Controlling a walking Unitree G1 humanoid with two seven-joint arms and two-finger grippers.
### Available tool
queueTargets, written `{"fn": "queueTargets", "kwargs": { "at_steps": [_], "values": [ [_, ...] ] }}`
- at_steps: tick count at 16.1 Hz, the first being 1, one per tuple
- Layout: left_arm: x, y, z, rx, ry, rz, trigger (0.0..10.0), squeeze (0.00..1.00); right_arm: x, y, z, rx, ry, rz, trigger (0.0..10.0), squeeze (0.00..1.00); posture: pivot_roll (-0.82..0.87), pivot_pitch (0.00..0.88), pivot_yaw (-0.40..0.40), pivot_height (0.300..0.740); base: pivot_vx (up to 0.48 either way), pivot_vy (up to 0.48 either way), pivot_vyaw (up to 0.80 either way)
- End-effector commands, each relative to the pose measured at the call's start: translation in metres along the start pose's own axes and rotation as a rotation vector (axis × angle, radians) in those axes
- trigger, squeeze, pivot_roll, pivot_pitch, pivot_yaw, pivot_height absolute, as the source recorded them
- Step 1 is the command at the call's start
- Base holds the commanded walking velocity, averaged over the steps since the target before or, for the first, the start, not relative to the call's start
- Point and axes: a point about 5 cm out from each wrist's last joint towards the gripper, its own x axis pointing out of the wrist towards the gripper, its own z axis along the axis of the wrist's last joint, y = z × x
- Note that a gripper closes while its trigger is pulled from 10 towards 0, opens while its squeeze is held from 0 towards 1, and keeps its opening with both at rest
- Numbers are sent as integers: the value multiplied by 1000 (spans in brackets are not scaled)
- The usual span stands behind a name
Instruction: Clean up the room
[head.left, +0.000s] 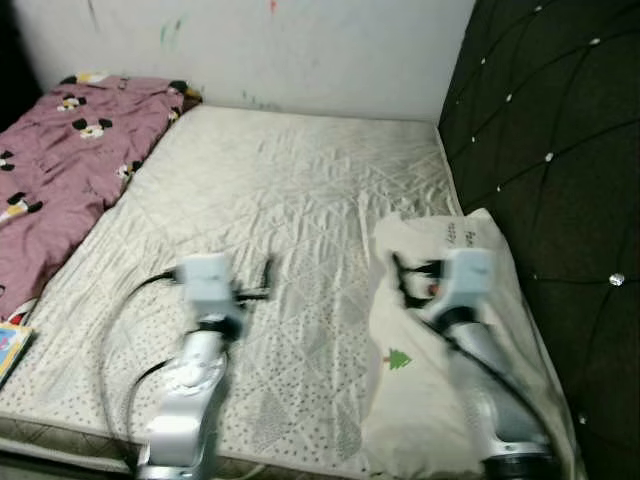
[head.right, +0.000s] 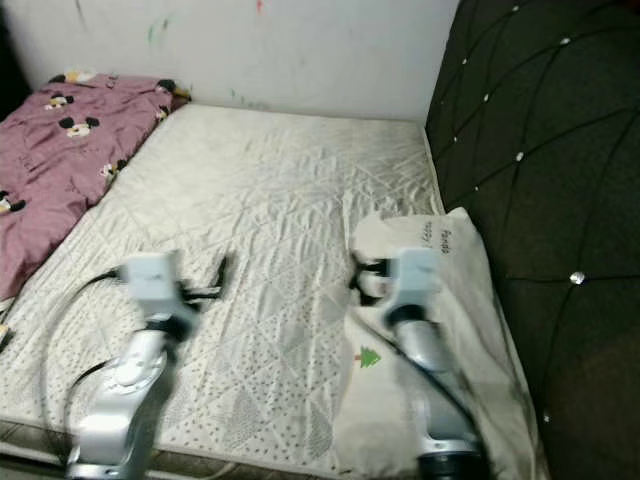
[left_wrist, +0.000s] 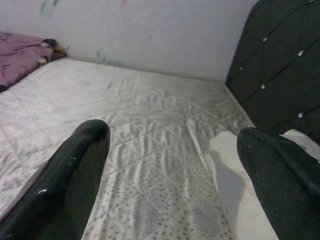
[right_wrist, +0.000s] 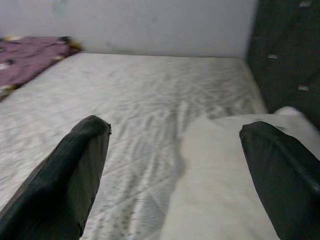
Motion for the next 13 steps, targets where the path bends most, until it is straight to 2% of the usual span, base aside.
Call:
{"fn": "queueTargets", "kwargs": {
  "at_steps": [1, 2, 3, 4, 5, 6, 8, 13],
  "values": [
    [-2, 14, 0, 17, 8, 44, 10000, 0, 3, 11, 3, 12, -4, 39, 10000, 0, -30, 22, -9, 740, 0, 371, 0],
    [-3, 14, 0, 16, 10, 46, 10000, 0, 4, 11, 3, -49, -3, 24, 10000, 0, -30, 24, -11, 740, 0, 368, 0],
    [-4, 13, -1, 15, 11, 46, 10000, 0, 5, 9, 2, -158, 8, -28, 10000, 0, -30, 24, -11, 740, 0, 371, 0],
    [-4, 11, -1, 14, 12, 45, 10000, 0, 6, 12, 0, -87, 20, 5, 10000, 0, -29, 27, -10, 740, 0, 368, 0],
    [-5, 10, -1, 13, 12, 42, 10000, 0, 6, 11, 2, -76, 4, -11, 10000, 0, -28, 28, -8, 740, 0, 0, 0],
    [-5, 10, -1, 14, 13, 40, 10000, 0, 6, 10, 3, -96, -6, -27, 10000, 0, -30, 30, -5, 740, 0, 0, 0],
    [-4, 10, 1, 31, 3, 30, 10000, 0, 5, 11, 1, -76, 19, 1, 10000, 0, -30, 31, -3, 740, 0, 0, 0],
    [-2, 9, 3, 36, -5, 26, 10000, 0, 6, 11, 4, -52, -7, 6, 10000, 0, -24, 29, 0, 740, 0, 0, 0]
  ]
}}
